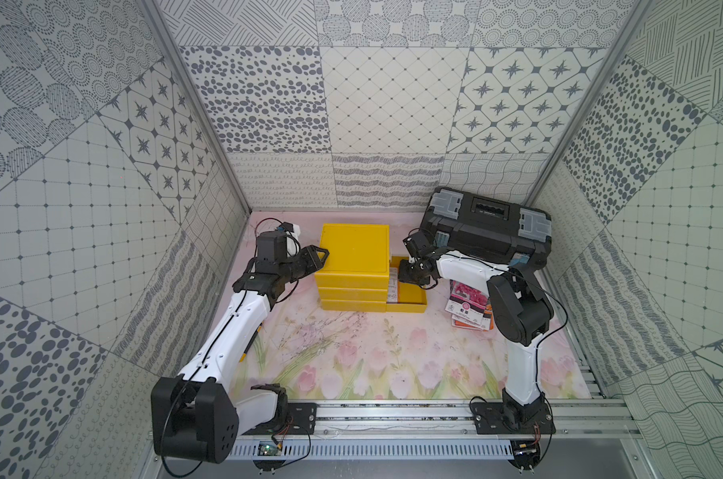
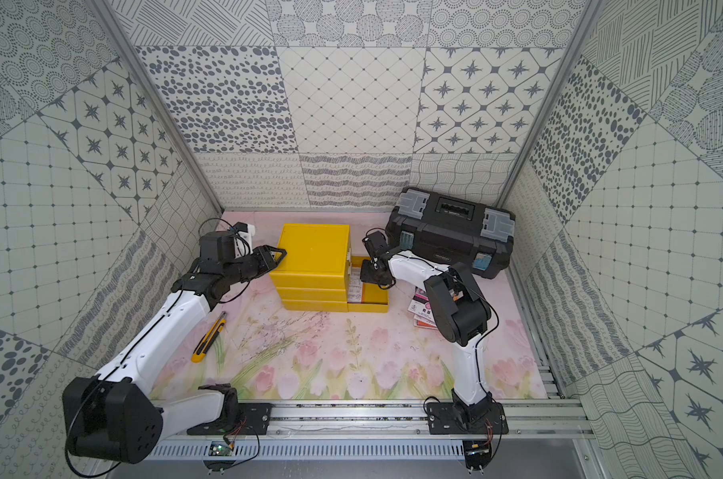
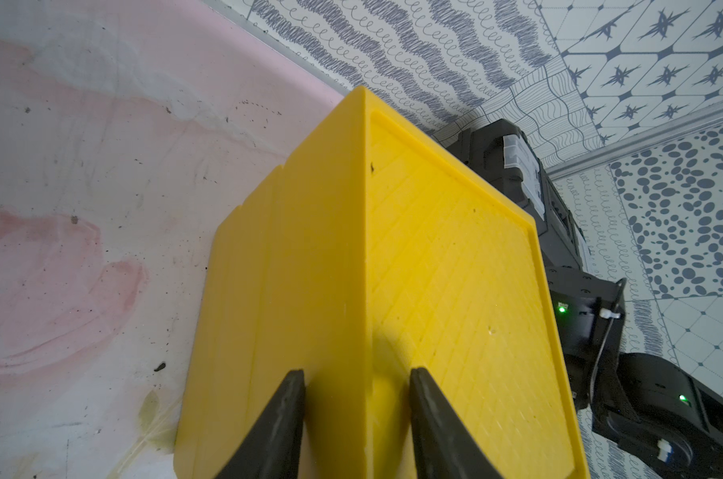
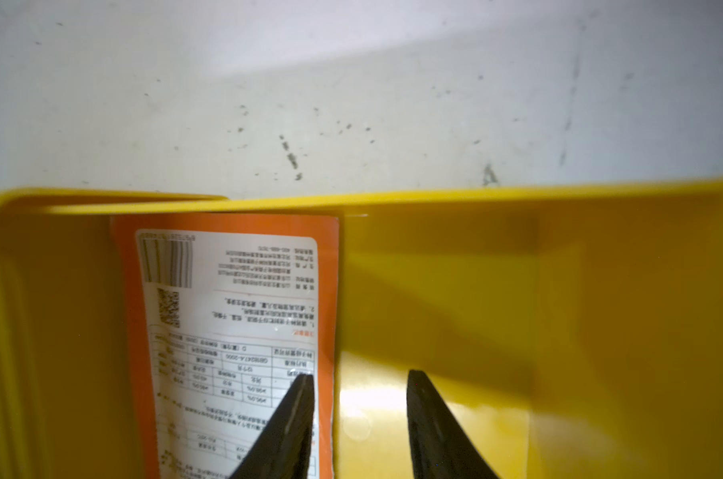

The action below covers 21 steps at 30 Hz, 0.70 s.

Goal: Take the seed bags out of the drawer
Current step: Pick up the seed packet from the drawer.

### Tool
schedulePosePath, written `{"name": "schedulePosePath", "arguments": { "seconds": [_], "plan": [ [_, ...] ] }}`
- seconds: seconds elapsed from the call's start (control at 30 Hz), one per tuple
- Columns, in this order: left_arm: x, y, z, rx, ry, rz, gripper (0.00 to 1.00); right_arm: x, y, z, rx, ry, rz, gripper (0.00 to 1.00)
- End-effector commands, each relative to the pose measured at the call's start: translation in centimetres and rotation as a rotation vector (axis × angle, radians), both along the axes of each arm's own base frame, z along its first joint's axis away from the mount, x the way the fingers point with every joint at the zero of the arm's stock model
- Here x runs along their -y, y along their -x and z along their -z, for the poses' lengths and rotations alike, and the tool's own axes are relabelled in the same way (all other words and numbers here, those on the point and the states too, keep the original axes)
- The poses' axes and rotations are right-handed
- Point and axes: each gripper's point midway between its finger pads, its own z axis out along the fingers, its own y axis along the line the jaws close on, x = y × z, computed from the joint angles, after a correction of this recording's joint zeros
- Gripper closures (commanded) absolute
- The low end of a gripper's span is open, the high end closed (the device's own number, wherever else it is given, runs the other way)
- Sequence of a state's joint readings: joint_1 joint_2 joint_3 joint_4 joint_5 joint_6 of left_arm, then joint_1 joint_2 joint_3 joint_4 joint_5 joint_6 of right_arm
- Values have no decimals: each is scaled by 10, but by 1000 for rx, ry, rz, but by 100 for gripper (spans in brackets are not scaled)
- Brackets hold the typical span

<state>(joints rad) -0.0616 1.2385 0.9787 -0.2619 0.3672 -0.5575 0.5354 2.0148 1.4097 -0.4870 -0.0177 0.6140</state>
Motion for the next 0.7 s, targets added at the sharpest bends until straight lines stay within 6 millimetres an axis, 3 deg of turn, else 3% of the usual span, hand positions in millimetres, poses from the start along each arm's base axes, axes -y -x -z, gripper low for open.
{"name": "schedulePosePath", "arguments": {
  "seconds": [0.0,0.4,0.67],
  "plan": [
    [2,68,73,-411,0,41,57,22,-3,-12,28,52,17,57],
    [2,68,74,-415,-1,40,57,-11,-11,-59,92,-74,-31,56],
    [2,67,74,-414,1,42,57,-16,-3,-32,28,-65,-34,56]
  ]
}}
